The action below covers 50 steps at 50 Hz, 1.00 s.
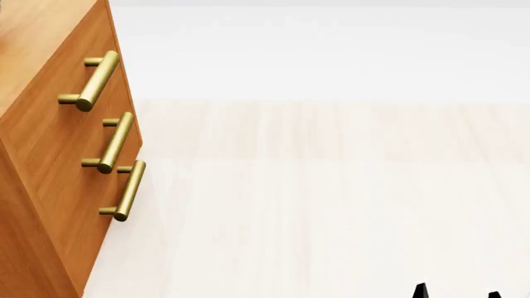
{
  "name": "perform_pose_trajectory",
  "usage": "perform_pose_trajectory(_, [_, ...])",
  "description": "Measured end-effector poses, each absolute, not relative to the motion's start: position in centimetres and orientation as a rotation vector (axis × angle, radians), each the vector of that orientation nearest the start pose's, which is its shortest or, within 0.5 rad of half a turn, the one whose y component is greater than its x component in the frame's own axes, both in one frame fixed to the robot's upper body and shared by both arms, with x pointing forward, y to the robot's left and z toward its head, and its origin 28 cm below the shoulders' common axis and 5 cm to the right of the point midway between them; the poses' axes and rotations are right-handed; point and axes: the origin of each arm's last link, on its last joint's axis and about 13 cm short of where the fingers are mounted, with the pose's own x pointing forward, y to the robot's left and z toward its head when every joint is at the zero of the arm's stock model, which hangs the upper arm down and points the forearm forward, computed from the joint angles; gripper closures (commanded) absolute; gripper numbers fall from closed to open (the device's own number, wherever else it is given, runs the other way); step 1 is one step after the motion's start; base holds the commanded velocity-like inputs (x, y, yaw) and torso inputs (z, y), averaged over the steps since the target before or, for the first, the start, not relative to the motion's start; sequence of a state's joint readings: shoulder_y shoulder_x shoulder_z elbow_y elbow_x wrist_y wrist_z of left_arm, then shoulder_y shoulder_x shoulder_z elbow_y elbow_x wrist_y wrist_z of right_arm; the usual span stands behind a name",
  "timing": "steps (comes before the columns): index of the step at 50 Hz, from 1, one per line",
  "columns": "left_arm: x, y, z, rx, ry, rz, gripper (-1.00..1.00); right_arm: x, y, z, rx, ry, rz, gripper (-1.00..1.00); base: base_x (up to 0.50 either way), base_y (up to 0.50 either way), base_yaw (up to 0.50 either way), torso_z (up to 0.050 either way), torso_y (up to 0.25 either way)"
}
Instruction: Put the bowl on top of the cabinet.
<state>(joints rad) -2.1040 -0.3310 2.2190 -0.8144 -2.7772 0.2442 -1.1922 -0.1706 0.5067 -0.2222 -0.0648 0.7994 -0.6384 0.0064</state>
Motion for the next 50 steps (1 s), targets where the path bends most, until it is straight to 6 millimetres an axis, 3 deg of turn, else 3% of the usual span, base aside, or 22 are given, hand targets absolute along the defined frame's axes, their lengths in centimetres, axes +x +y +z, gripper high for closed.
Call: perform_pose_trajectory(50, [36.4,19.8,42.2,-0.398,-0.080,0.868,-1.00,17.3,-17.2,4.2,0.355,-0.367,0.087,-1.00,0.00,0.00,0.00,0.000,0.000])
